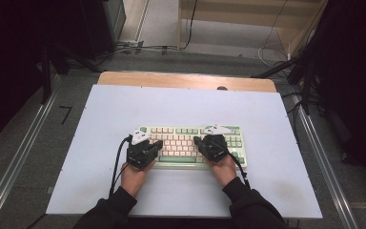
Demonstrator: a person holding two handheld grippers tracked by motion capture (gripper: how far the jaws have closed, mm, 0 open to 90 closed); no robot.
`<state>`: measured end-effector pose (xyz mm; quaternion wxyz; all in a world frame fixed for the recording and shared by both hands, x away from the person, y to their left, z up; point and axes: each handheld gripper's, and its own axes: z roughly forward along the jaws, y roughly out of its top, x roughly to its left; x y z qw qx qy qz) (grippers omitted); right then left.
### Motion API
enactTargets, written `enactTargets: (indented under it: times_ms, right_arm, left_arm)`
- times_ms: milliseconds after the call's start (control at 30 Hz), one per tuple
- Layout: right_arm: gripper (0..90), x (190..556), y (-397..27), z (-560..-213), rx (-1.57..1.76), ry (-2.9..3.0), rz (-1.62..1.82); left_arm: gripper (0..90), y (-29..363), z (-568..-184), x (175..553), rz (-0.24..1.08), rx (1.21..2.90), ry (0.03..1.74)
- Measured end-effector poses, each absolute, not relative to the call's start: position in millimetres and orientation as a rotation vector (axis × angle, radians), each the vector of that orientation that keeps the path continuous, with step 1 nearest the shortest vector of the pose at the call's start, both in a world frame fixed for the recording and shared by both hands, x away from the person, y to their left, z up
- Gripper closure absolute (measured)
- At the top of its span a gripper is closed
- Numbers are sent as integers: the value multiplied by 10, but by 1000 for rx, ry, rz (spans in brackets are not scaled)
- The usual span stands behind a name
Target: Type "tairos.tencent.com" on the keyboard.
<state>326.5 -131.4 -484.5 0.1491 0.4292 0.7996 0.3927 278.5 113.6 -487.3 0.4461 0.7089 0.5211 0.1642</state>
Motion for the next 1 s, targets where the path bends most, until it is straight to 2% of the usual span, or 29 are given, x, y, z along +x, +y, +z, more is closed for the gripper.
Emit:
enactTargets:
  times_ms: [1000]
  right_arm:
    - [876, 3258, -1311, -4833, 1231, 2294, 1133]
  left_arm:
    - [900, 1132, -4871, 2781, 398, 1753, 1289]
